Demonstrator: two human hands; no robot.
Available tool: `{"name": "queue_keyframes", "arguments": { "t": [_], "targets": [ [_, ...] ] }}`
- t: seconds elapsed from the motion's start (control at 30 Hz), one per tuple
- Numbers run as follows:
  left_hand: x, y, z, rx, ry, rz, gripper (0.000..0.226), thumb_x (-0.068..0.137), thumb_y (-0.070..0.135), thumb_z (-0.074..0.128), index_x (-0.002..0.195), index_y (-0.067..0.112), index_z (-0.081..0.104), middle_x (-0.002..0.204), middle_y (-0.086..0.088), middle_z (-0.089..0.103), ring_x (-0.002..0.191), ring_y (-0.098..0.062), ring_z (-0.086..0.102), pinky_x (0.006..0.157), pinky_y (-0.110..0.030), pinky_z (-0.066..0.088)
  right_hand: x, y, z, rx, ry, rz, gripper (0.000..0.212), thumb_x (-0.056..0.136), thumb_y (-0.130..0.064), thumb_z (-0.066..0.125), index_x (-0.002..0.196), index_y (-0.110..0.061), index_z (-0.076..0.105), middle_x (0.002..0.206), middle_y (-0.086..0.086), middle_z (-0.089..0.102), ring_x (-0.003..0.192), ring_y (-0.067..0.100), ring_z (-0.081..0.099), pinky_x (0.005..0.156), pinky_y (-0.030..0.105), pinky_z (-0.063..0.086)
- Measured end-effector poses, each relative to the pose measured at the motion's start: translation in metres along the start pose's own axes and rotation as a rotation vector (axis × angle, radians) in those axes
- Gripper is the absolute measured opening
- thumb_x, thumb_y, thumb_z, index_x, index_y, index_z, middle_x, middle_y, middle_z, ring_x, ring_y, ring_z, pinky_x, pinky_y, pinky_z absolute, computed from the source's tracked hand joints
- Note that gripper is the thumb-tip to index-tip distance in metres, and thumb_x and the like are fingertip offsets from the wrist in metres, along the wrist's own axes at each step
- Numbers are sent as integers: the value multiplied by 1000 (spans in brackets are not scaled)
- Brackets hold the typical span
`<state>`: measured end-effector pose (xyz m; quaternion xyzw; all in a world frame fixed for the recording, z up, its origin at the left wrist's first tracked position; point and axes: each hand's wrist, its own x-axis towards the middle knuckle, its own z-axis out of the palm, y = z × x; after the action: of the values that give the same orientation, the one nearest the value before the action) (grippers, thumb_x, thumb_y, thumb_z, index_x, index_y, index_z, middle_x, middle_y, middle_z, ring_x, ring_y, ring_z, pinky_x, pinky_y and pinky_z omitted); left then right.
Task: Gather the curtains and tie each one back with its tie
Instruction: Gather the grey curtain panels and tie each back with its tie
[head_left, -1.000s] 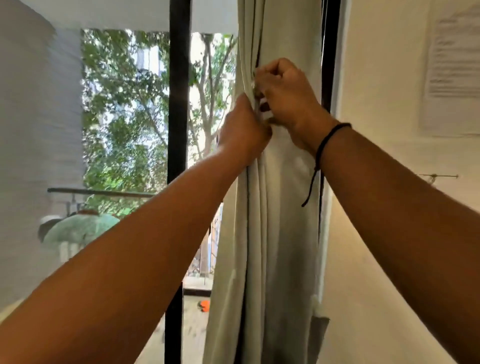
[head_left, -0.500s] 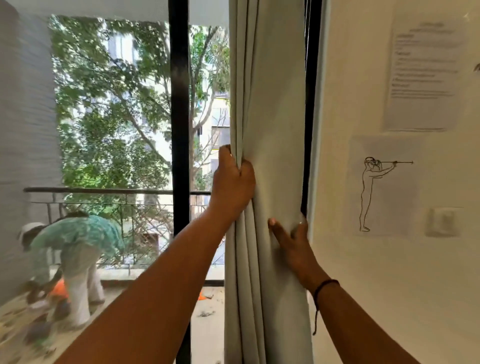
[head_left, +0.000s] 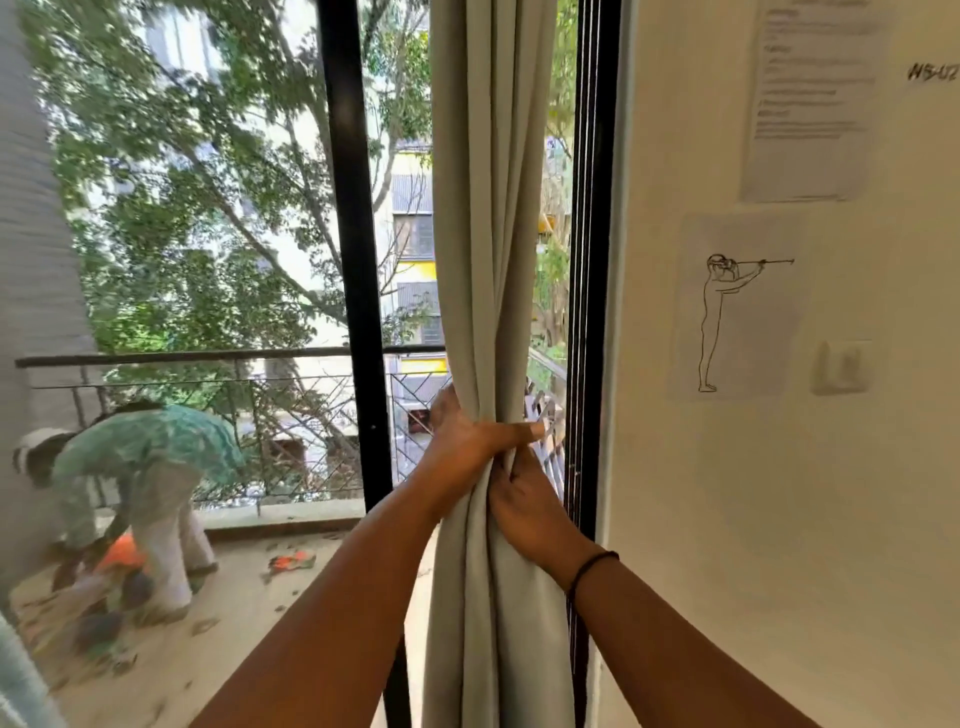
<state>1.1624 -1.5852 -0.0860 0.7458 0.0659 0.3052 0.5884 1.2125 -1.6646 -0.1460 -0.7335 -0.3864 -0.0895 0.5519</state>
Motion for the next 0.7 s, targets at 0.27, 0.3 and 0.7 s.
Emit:
{"name": "queue_keyframes", "arguments": {
  "t": [0.27, 0.3, 0.7],
  "targets": [
    [9, 4, 8, -35, -84, -127, 31, 68, 7, 80, 95, 9, 66, 87, -8, 74, 73, -20, 71, 64, -29, 57, -10, 27, -6, 51, -125, -79, 48, 77, -59, 56, 121, -40, 47, 122, -8, 60, 114, 16, 58, 92, 49, 48],
    [10, 3, 11, -42, -78, -133, 28, 68, 7, 79, 93, 7, 69, 86, -10, 74, 75, -23, 71, 67, -30, 57, -10, 28, -15, 77, -152, -102, 50, 76, -58, 59, 121, -41, 47, 122, -9, 60, 114, 14, 58, 93, 46, 48],
    [41, -20, 4, -157, 63, -254, 14, 47, 15, 65, 58, 7, 68, 54, -8, 60, 46, -20, 58, 46, -19, 49, 1, 130, -71, 567, -503, 146, 25, 63, -34, 74, 68, -19, 55, 65, -3, 47, 63, 10, 39, 56, 22, 31]
  ]
}}
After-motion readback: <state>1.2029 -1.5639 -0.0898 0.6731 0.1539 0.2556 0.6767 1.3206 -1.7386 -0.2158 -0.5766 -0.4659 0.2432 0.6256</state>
